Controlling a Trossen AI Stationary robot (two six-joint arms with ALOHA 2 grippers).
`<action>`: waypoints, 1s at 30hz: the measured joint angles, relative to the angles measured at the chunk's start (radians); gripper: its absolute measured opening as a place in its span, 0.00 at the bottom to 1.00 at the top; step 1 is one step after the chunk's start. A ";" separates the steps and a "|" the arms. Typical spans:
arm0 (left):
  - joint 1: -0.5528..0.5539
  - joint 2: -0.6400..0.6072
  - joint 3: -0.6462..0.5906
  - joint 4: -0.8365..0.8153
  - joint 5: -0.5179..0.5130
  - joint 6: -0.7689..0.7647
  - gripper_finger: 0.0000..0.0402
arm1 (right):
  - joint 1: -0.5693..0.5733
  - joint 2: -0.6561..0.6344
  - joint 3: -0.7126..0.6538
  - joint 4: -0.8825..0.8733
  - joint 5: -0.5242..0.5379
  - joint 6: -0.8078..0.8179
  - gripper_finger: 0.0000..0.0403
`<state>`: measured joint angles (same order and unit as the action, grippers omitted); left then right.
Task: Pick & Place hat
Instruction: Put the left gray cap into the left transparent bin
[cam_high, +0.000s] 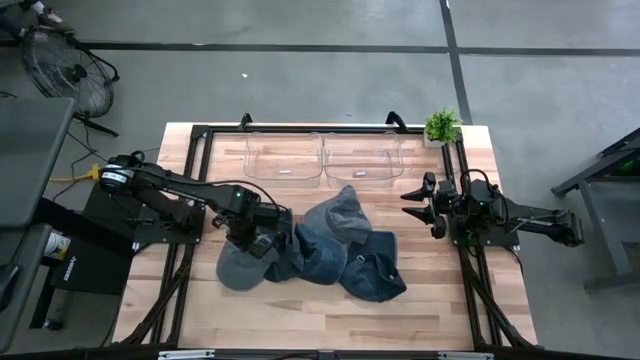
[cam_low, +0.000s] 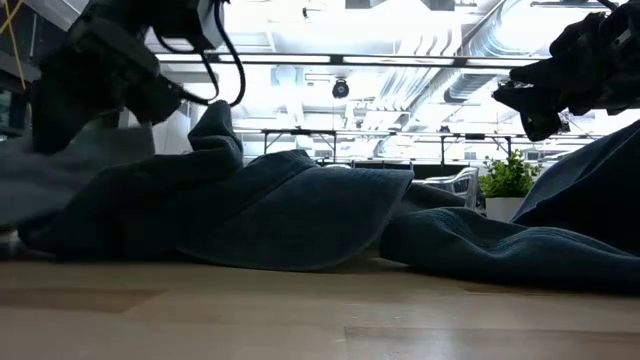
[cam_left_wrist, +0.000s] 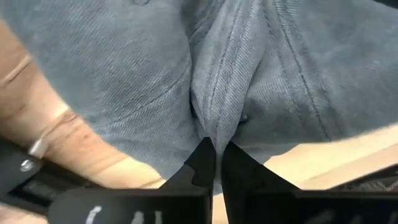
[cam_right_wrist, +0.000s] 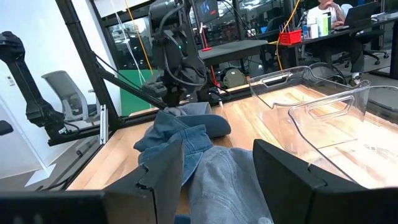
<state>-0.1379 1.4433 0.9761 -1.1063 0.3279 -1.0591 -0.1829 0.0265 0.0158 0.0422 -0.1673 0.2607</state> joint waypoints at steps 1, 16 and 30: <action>0.000 0.000 0.021 -0.033 -0.008 0.008 0.01 | 0.000 0.000 0.000 0.000 0.000 0.000 0.47; 0.001 0.000 0.399 -0.356 -0.364 0.140 0.00 | 0.000 0.000 0.000 -0.001 0.000 0.000 0.47; 0.038 0.000 0.519 -0.294 -0.718 0.425 0.00 | 0.000 0.000 0.001 -0.001 0.000 0.000 0.47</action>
<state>-0.1002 1.4433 1.4956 -1.3998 -0.3906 -0.6341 -0.1829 0.0269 0.0166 0.0414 -0.1677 0.2604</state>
